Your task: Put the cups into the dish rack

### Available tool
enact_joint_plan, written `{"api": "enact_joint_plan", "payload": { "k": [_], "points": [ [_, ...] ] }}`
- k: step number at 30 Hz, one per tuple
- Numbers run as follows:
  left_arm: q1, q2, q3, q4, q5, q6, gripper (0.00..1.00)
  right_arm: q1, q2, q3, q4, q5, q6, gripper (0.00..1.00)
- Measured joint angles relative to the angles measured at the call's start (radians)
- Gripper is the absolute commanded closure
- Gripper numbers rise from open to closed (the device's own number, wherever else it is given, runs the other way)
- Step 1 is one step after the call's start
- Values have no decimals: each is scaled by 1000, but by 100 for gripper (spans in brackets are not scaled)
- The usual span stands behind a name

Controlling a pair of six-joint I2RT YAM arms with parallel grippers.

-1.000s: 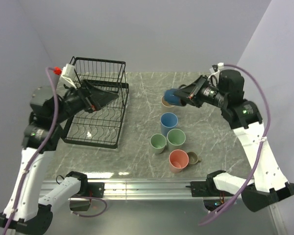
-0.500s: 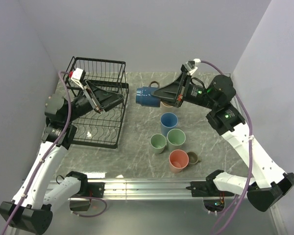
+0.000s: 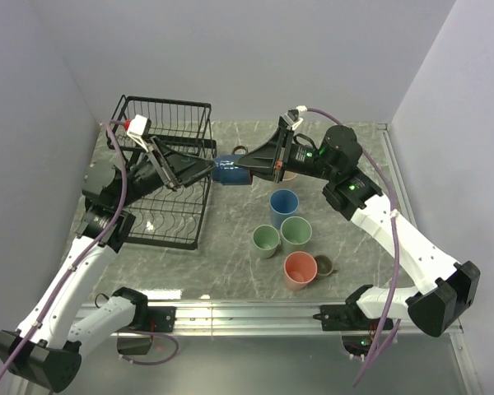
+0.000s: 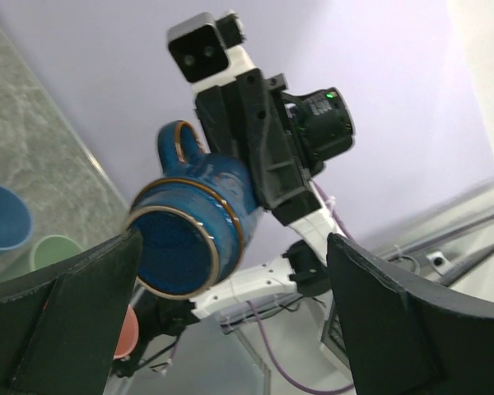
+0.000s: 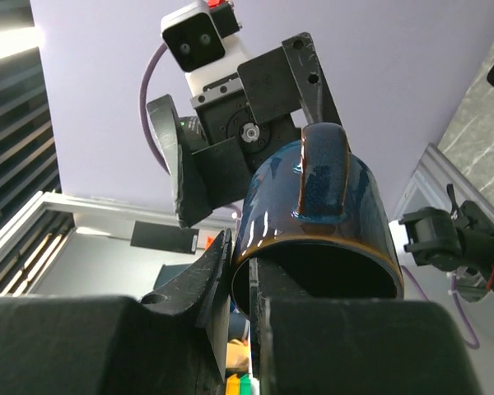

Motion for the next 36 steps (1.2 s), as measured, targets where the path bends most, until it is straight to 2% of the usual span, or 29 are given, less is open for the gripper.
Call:
{"api": "enact_joint_plan", "payload": {
  "k": [9,16,21,25,30,36],
  "points": [
    [-40,25,97,-257,-137,181,1,4,45,8,15,16,3,100],
    [-51,11,111,-401,-211,257,1,22,70,9,32,8,20,100],
    [-61,40,226,-549,-270,337,1,32,69,11,46,1,26,100],
    [-60,19,229,-538,-270,345,1,34,69,12,63,-11,35,100],
    [-60,-8,125,-384,-193,260,1,37,70,11,115,-14,61,100],
    [-60,10,103,-310,-160,212,1,37,76,-54,301,-10,171,100]
  ]
}}
